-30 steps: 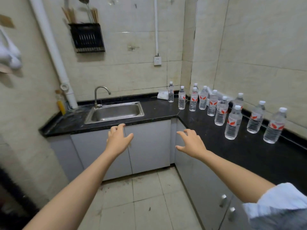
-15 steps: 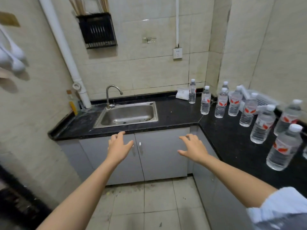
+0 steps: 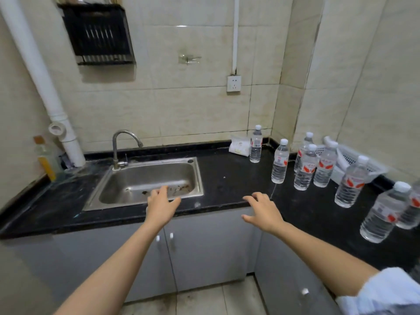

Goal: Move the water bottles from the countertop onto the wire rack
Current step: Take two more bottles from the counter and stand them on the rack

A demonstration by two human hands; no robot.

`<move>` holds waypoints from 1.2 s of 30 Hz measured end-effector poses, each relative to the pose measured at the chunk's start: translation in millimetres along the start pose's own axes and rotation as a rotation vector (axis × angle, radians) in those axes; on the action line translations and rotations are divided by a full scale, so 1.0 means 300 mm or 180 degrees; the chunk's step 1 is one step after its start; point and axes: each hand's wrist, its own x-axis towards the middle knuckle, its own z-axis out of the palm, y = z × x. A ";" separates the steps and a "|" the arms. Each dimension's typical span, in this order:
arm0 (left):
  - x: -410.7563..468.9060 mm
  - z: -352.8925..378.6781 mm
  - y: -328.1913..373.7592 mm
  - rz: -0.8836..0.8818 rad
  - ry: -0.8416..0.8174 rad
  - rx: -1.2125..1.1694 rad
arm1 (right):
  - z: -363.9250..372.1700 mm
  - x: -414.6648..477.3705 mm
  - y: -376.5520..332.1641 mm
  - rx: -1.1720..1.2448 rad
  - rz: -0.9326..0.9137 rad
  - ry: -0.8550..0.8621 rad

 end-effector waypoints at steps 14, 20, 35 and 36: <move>0.713 0.401 0.139 0.0360 -0.0999 -0.0141 | 0.006 0.513 0.169 0.0161 0.0981 0.0046; 0.837 0.609 0.253 0.0424 -0.1269 -0.0096 | -0.023 0.632 0.401 0.0556 0.1494 0.0374; 1.186 1.010 0.502 0.0328 -0.1535 -0.0082 | 0.050 1.048 0.758 0.1908 0.2164 0.1192; 1.196 1.039 0.502 0.0307 -0.1576 -0.0116 | 0.065 1.061 0.764 0.1981 0.2209 0.1319</move>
